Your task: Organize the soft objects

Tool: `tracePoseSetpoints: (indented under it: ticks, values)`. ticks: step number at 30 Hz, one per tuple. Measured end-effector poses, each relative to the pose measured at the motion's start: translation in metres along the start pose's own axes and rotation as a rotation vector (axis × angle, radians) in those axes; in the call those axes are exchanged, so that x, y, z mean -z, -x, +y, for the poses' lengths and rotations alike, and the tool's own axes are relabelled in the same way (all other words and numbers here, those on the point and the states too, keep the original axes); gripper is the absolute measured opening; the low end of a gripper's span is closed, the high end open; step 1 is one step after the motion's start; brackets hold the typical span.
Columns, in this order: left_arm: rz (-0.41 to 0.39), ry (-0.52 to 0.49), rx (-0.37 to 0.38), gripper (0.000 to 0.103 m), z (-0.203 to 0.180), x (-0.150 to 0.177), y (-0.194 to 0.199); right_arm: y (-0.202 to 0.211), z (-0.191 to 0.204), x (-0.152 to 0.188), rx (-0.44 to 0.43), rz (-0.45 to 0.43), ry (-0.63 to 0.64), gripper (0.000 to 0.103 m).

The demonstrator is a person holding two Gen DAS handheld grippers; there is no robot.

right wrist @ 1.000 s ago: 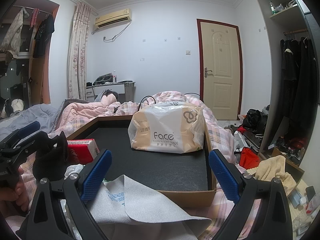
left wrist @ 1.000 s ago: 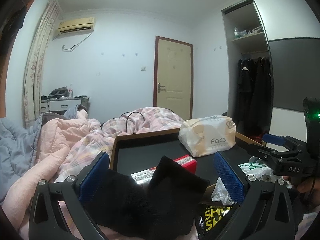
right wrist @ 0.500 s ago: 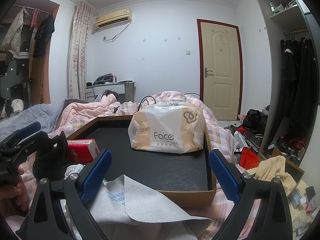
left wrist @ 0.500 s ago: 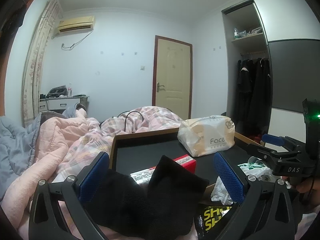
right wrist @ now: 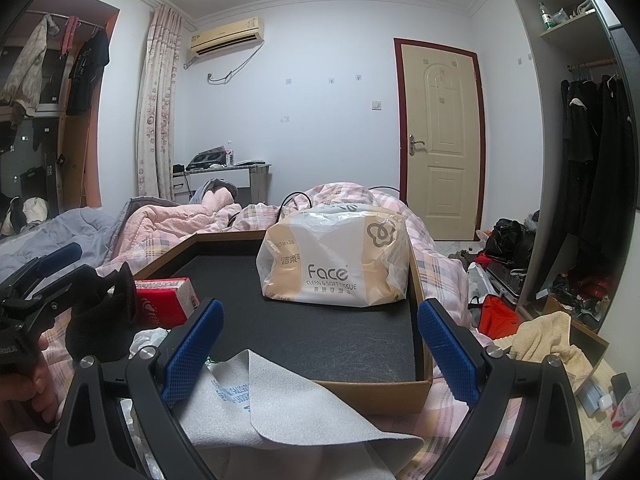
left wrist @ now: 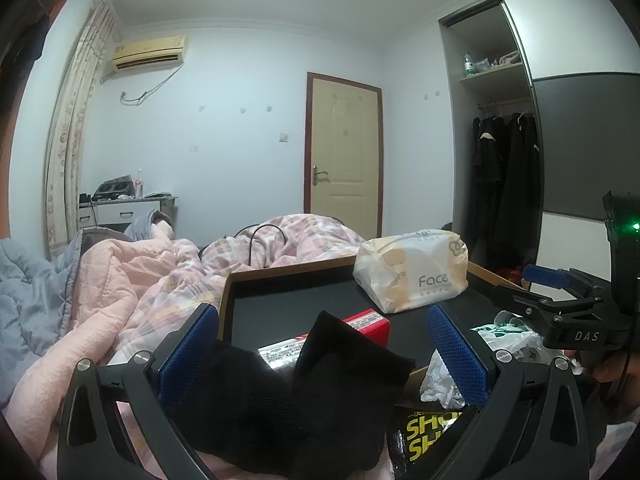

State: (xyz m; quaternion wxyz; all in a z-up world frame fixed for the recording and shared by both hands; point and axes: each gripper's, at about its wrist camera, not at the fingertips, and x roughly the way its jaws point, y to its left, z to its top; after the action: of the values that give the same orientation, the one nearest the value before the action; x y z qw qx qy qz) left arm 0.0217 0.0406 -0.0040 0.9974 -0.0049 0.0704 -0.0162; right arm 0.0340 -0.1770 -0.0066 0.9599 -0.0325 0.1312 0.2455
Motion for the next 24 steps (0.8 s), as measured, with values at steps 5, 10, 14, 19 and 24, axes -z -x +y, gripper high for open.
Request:
tracePoseSetpoints:
  ticks: [5, 10, 14, 19, 24]
  values:
    - [-0.006, 0.011, 0.007, 0.103, 0.0007, -0.0002, 0.0019, 0.0001, 0.0000, -0.0001, 0.000, 0.000, 0.000, 0.097]
    - [-0.005, 0.005, 0.005, 0.103, -0.0009, -0.0007, 0.0004, 0.0001, 0.0000, 0.0000, 0.000, 0.000, 0.000, 0.097]
    - [-0.003, 0.005, 0.005, 0.103, 0.0004, -0.0005, -0.0001, 0.0000, 0.0001, 0.0001, 0.000, 0.000, 0.000, 0.097]
    - [0.001, 0.007, 0.005, 0.103, 0.0012, -0.0005, -0.0005, 0.0000, 0.0001, 0.0001, 0.000, 0.000, 0.000, 0.097]
    - [0.005, 0.003, 0.004, 0.103, 0.0009, -0.0008, -0.0006, 0.0003, 0.0000, -0.0001, 0.000, 0.000, 0.000, 0.097]
